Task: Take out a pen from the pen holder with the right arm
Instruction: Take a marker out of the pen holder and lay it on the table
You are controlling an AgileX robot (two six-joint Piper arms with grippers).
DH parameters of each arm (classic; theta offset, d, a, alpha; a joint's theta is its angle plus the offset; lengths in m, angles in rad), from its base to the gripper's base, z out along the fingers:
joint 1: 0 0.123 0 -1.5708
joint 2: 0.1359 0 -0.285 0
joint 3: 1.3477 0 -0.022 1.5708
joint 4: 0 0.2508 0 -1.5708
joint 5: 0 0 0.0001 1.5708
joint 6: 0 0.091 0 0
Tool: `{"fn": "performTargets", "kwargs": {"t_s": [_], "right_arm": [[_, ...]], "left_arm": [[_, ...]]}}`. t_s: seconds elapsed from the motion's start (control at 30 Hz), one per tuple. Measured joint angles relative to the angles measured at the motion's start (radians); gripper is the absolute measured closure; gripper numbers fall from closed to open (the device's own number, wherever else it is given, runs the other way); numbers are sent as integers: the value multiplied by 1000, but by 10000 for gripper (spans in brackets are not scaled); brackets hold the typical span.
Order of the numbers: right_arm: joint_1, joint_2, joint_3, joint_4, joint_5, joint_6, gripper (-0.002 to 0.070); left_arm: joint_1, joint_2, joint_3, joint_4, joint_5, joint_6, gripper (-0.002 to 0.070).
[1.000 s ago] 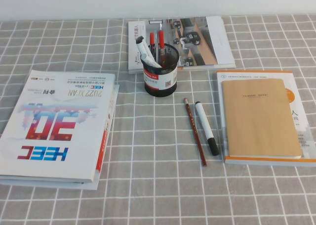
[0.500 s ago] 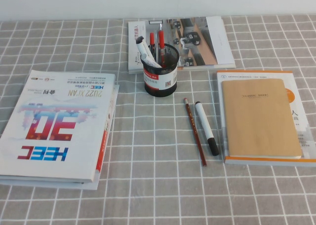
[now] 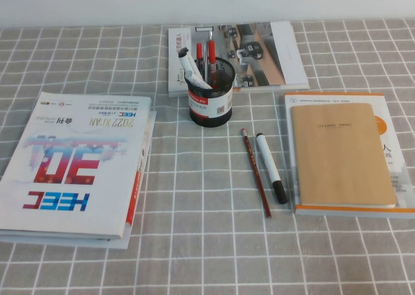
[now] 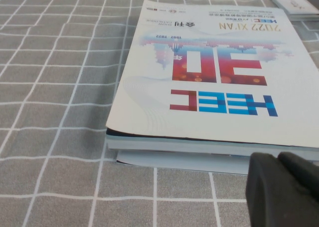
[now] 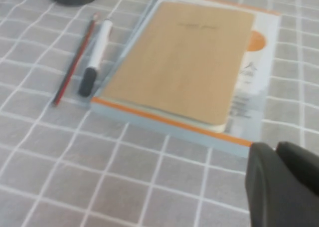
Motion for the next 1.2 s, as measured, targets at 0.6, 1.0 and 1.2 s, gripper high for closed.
{"fn": "performTargets", "kwargs": {"t_s": [0.6,1.0,1.2], "right_arm": [[-157,-261,257,145,-107,-84,689],[-157,-261,259,147,-93,-110,689],[-157,-261,259,148,-93,-109,689]], "left_arm": [[0,0,0,0,0,0,680],[0,0,0,0,0,0,680],[0,0,0,0,0,0,680]]}}
